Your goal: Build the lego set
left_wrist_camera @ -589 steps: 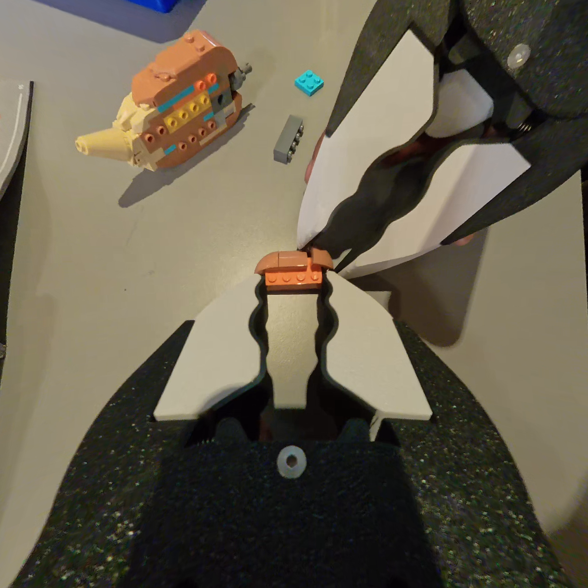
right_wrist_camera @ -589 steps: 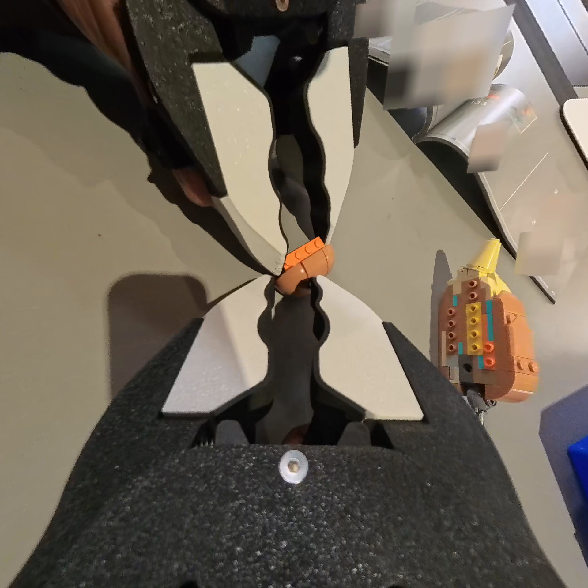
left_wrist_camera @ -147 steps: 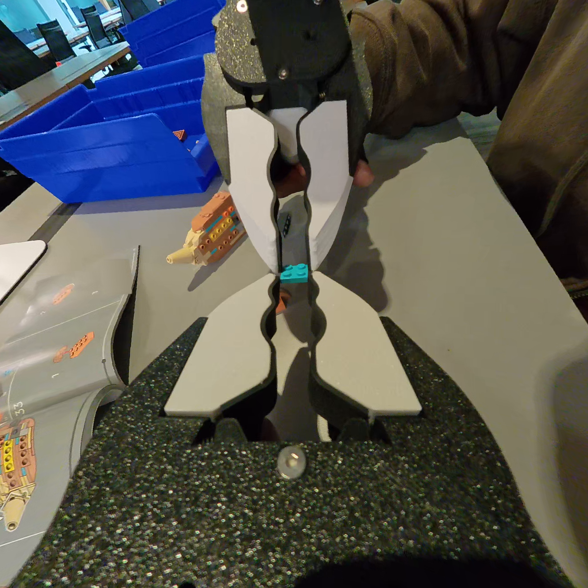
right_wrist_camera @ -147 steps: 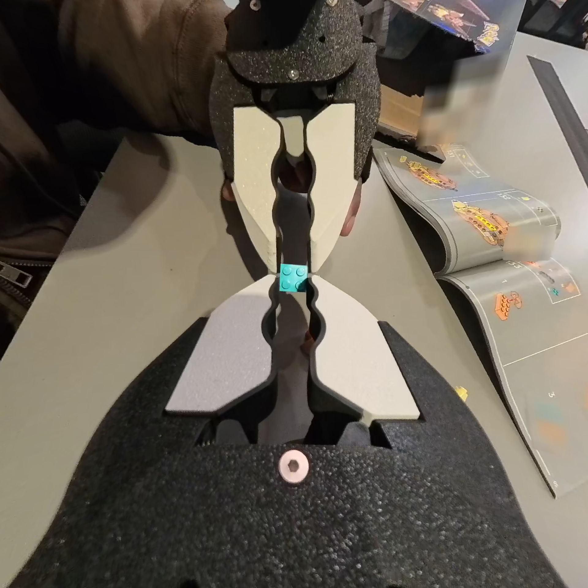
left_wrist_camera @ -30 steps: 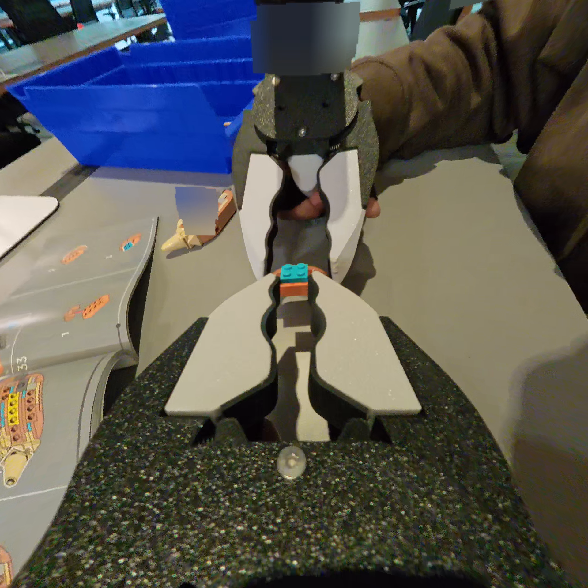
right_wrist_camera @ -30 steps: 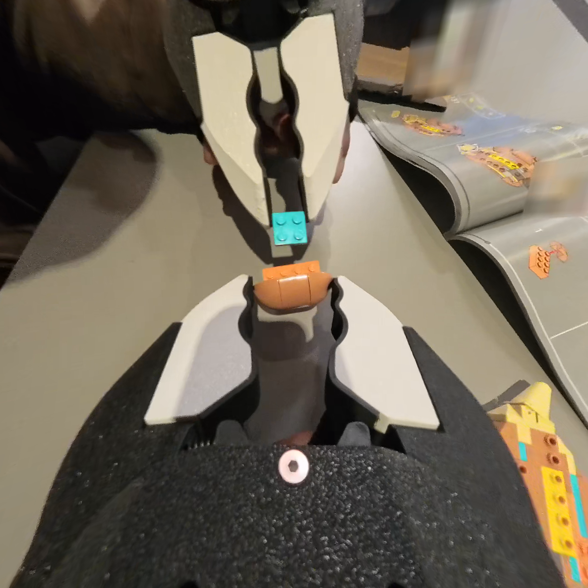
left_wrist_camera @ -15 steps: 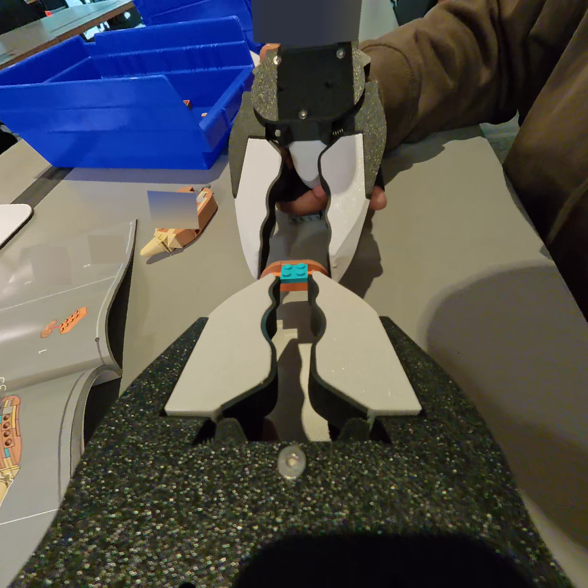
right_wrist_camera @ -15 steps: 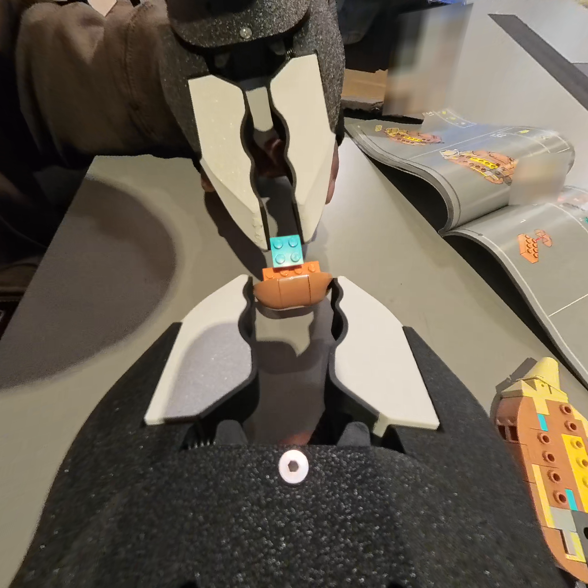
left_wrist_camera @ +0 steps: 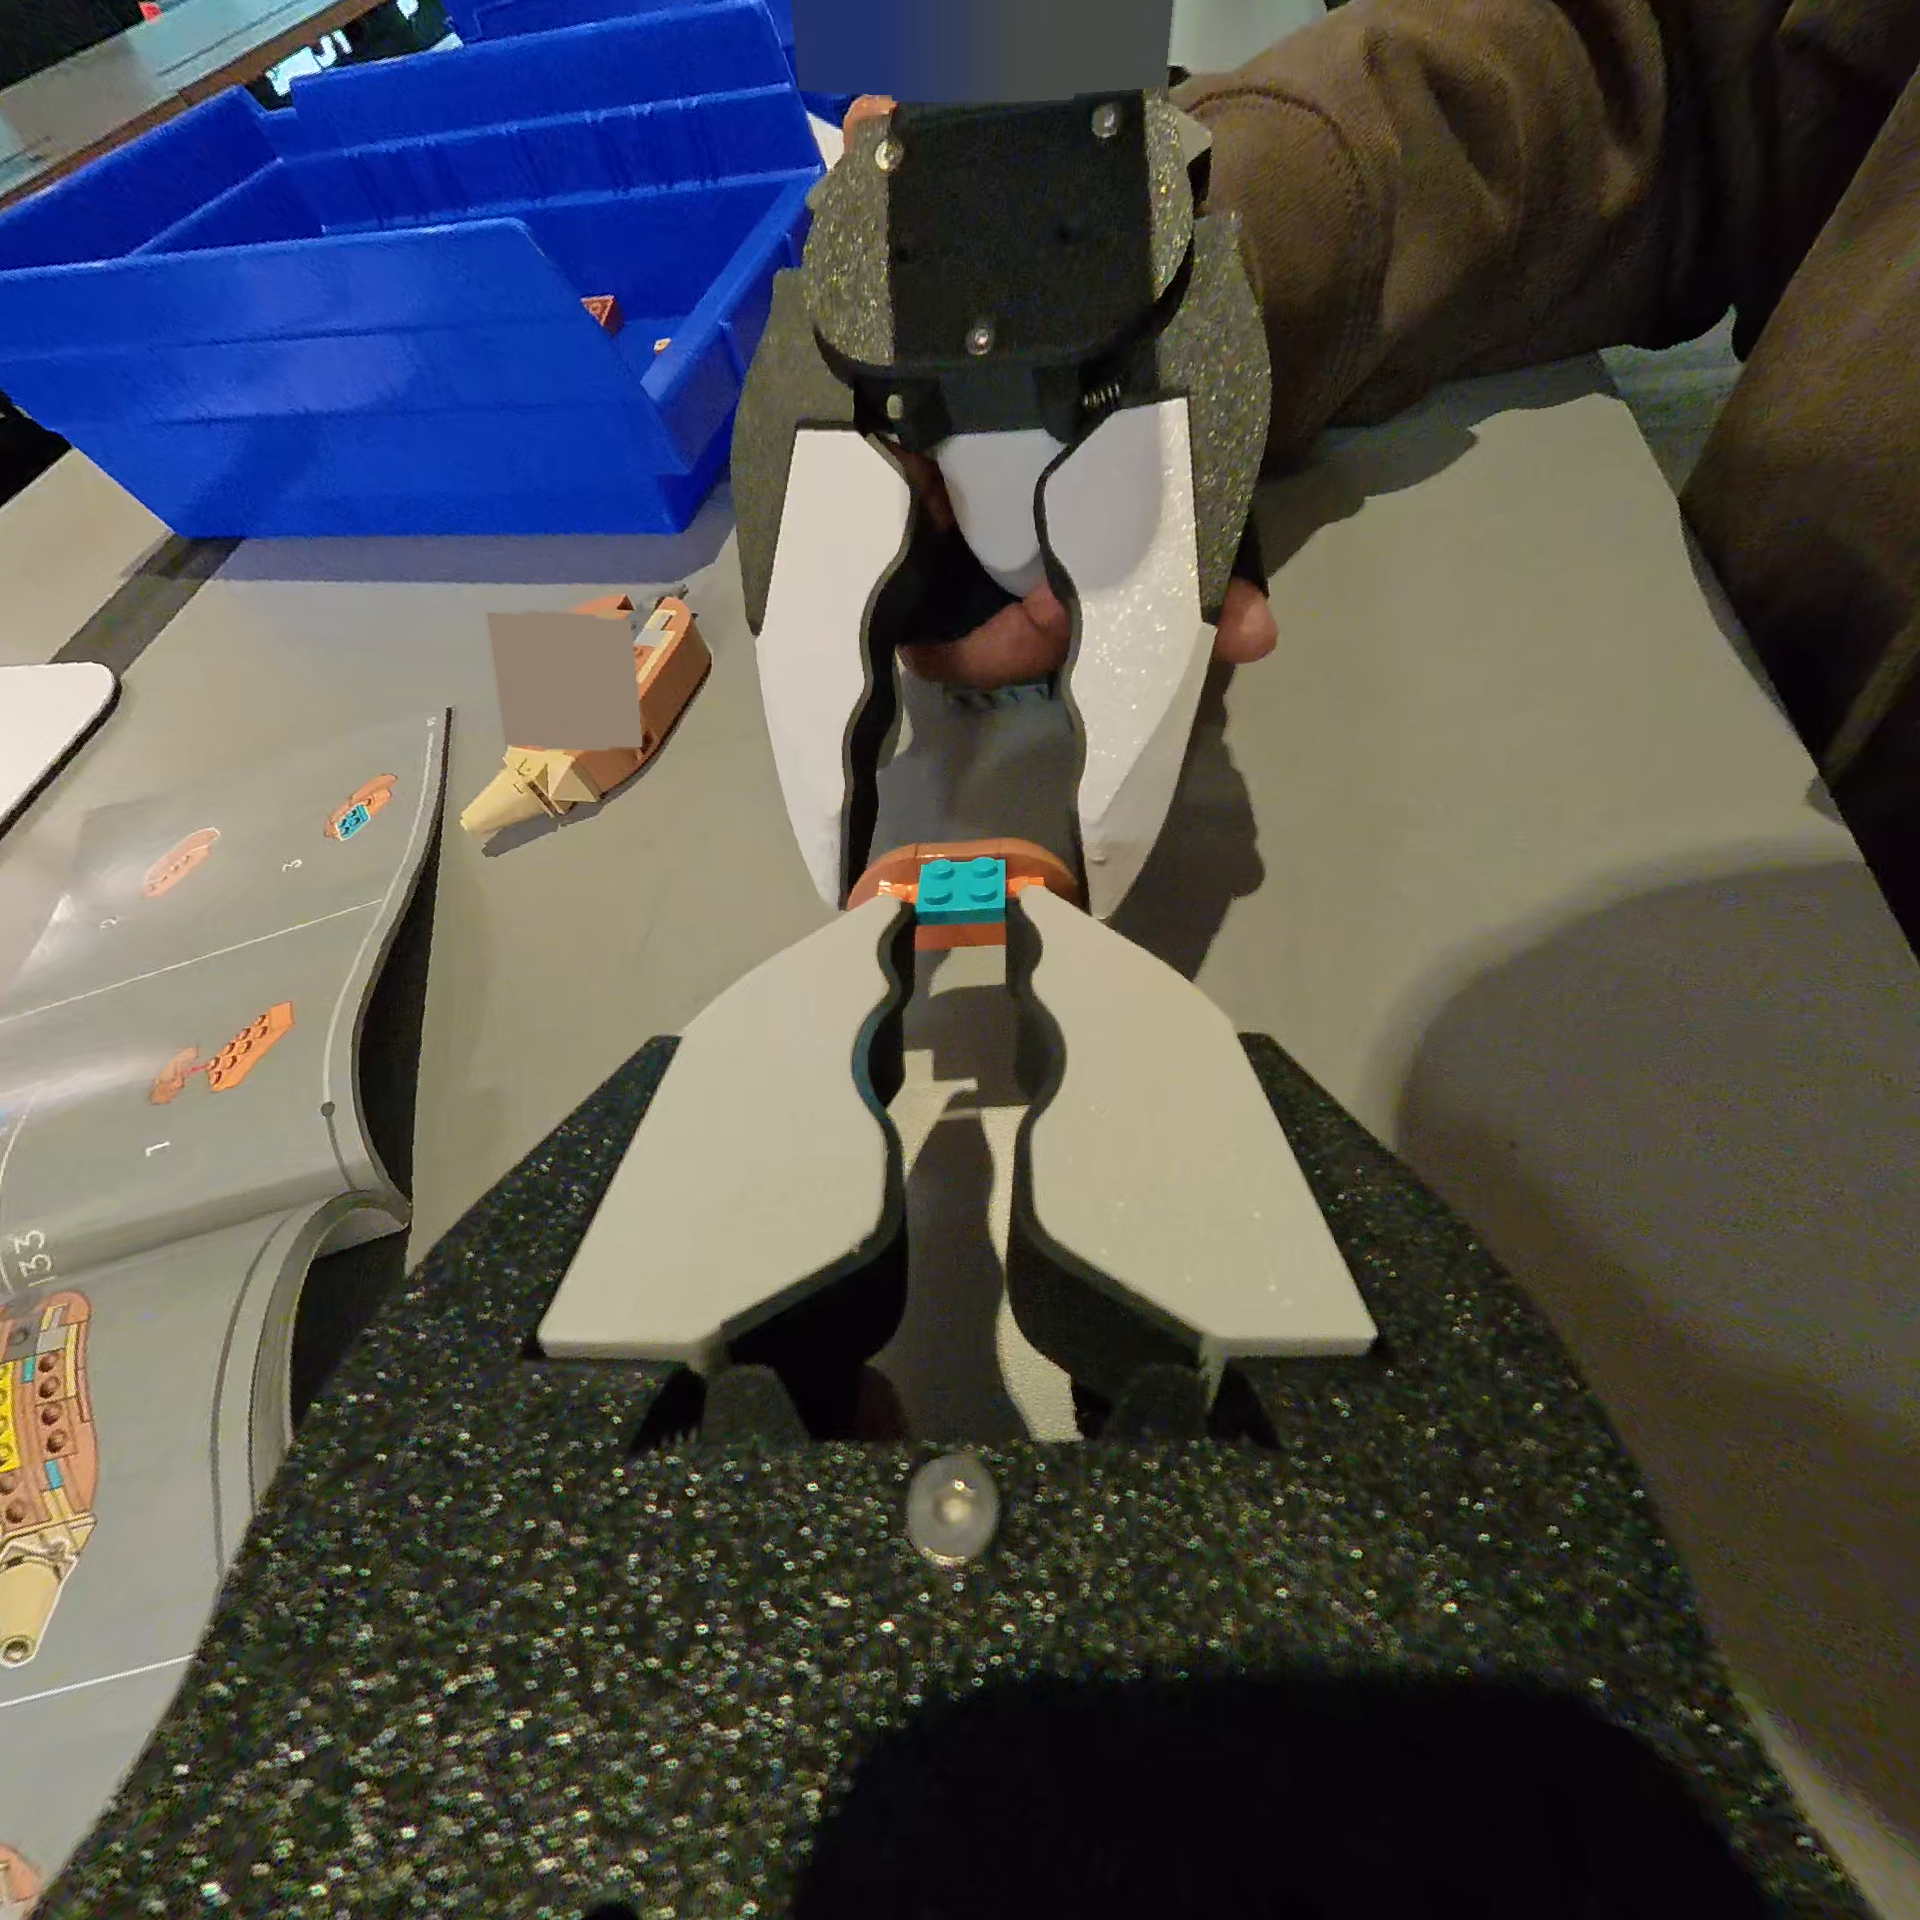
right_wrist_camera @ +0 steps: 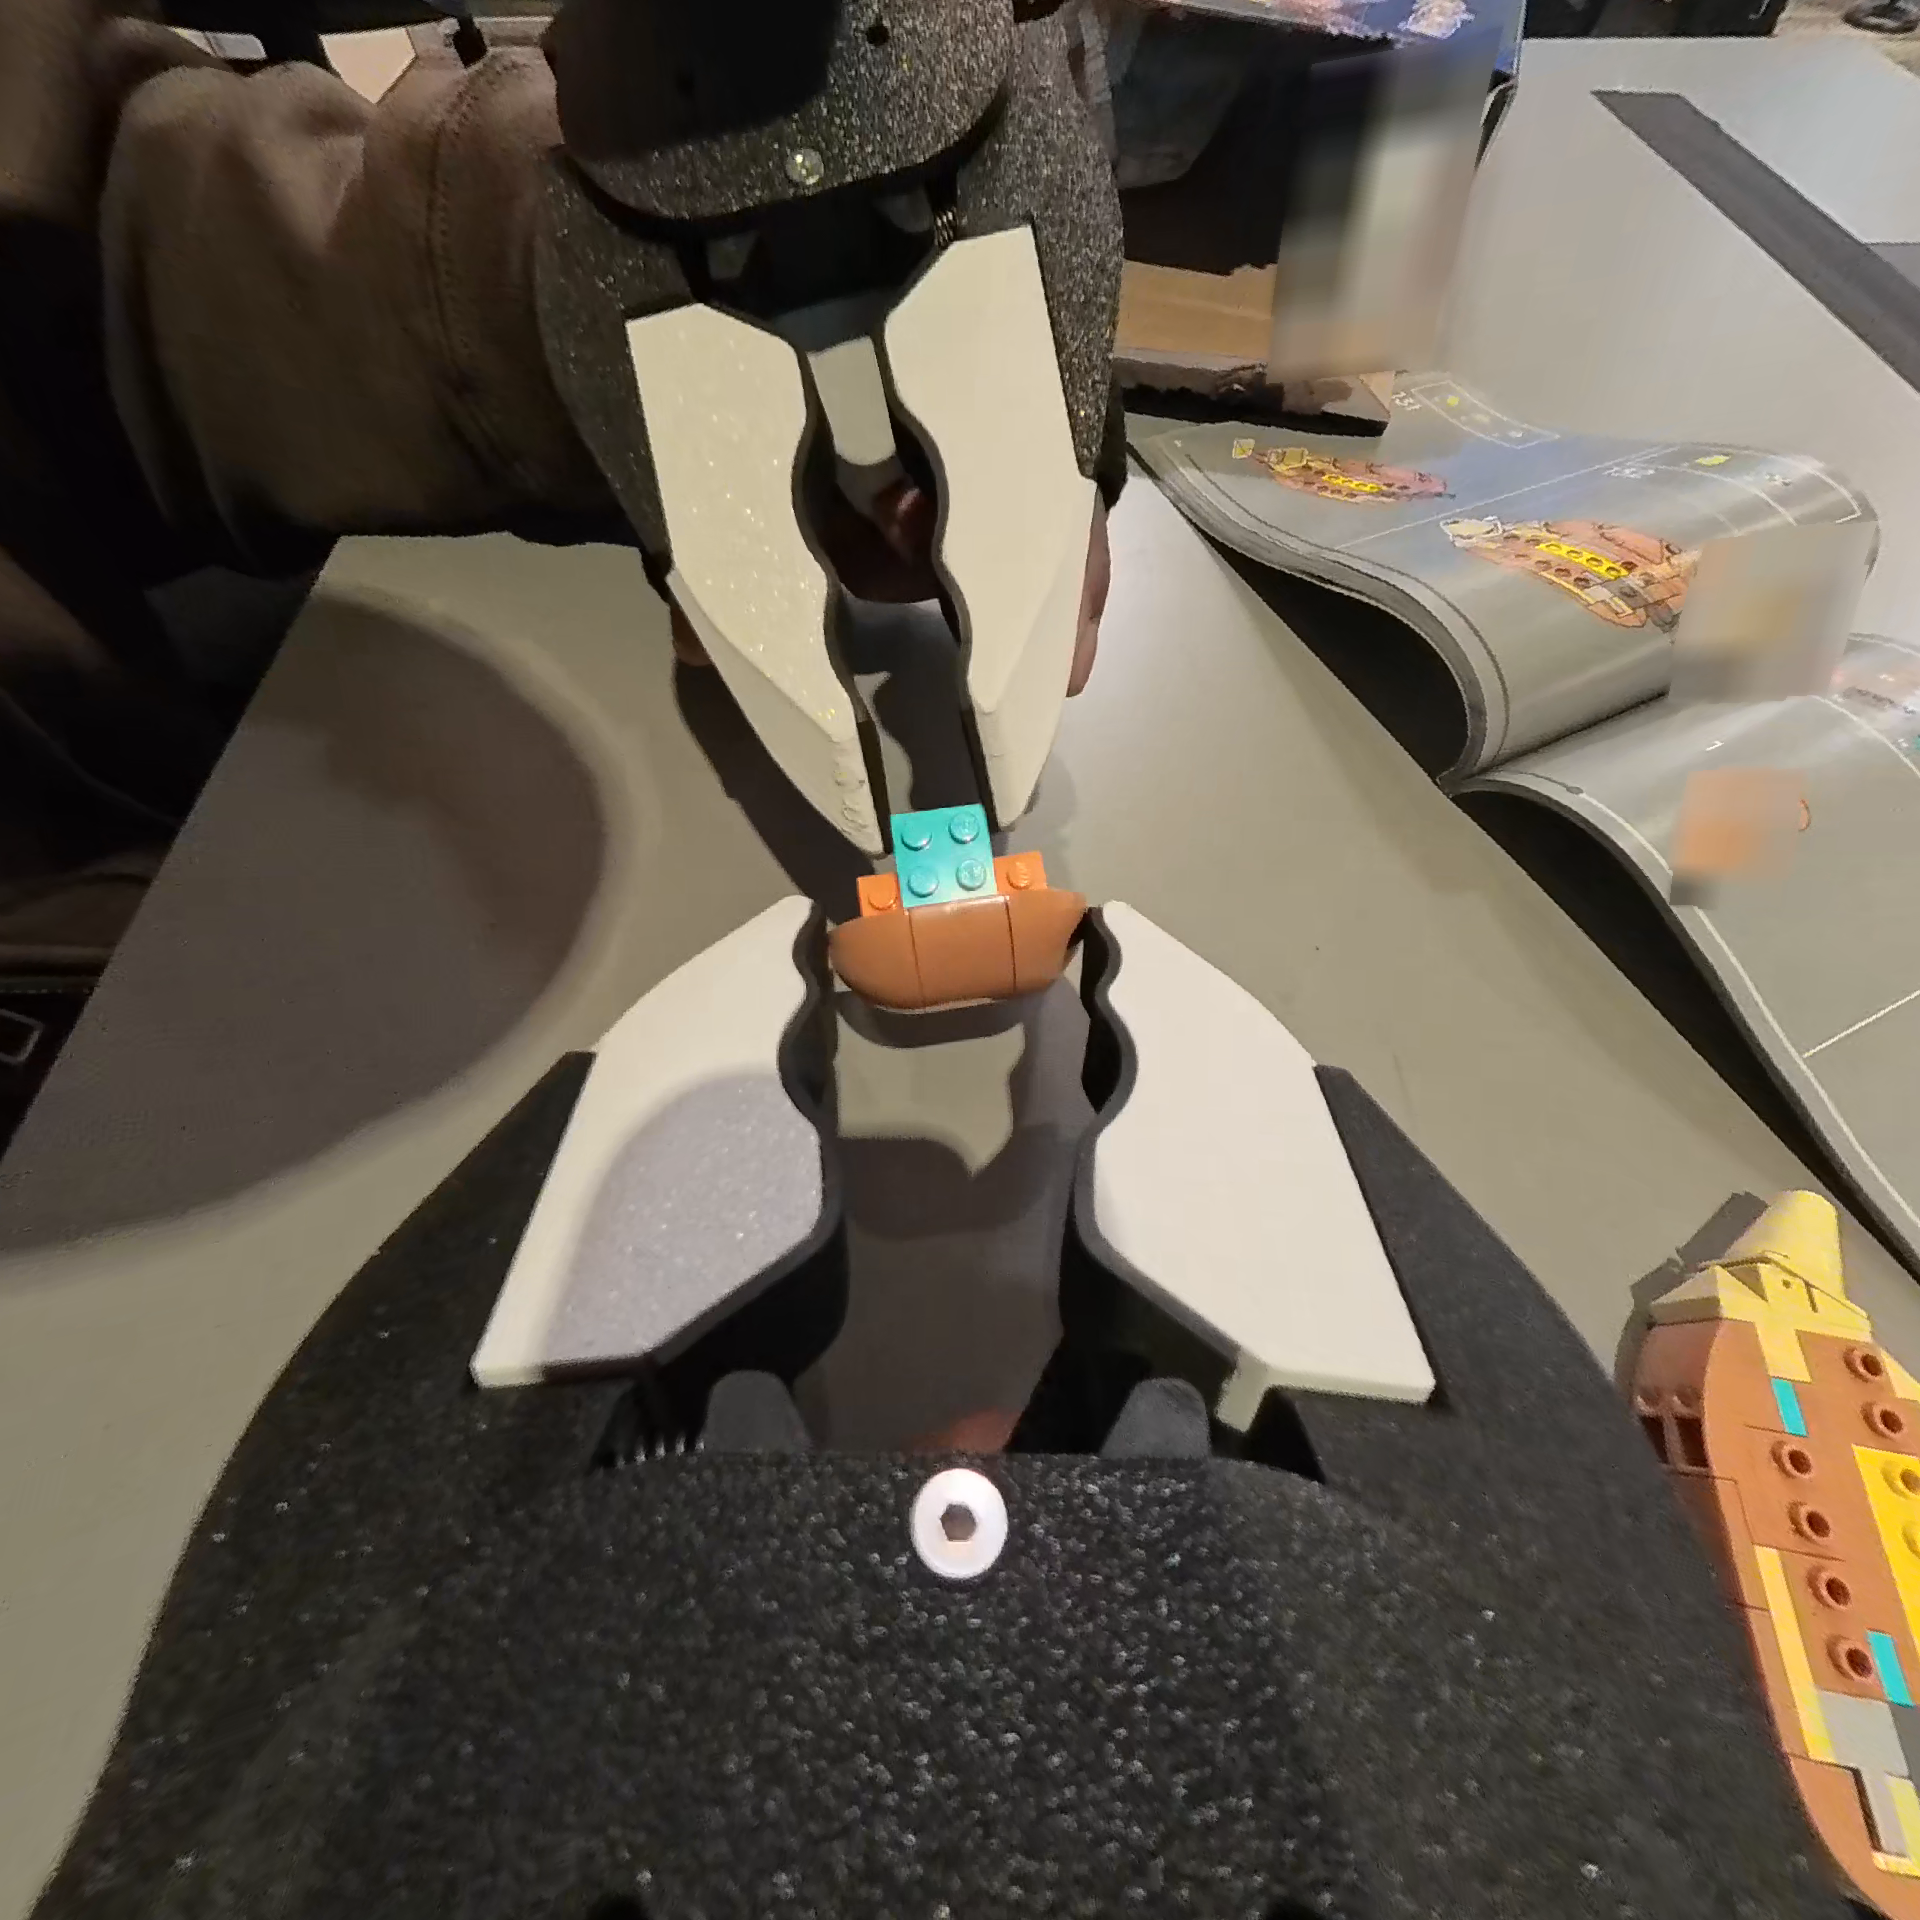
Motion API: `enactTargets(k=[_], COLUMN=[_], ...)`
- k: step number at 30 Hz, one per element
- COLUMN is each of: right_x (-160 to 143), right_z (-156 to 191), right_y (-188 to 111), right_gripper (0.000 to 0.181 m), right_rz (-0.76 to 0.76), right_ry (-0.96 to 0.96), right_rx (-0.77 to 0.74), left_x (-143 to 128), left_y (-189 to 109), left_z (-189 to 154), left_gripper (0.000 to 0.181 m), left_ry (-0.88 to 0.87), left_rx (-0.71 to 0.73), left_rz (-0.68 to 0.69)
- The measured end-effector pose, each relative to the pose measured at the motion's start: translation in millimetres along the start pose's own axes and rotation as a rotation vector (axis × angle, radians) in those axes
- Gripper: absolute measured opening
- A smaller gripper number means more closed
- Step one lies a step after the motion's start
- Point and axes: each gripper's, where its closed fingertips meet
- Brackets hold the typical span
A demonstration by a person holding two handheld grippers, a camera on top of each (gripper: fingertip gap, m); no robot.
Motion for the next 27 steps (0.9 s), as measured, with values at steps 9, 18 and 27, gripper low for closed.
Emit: enactTargets(k=[9, 18, 27], right_x=[0.8, 0.6, 1.3], right_z=[-1.0, -1.7, -2.6], right_y=[-0.6, -0.1, -0.5], right_gripper=[0.047, 0.047, 0.047], right_rz=[-0.007, -0.004, -0.009], right_ry=[0.011, 0.01, 0.022], right_rx=[0.003, -0.003, -0.001], left_x=[-1.4, -1.4, -1.6], left_y=[0.4, 1.0, 1.0], left_z=[1.6, 1.7, 2.6], left_gripper=[0.016, 0.017, 0.017], left_ry=[0.005, 0.007, 0.015], left_rx=[0.013, 0.018, 0.028], left_rz=[0.011, 0.016, 0.018])
Point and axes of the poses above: each gripper's, where its closed fingertips meet, y out along the fingers, x out of its top, z = x × y across the jaws, and after that the axes turned 7 degrees about -x, right-handed
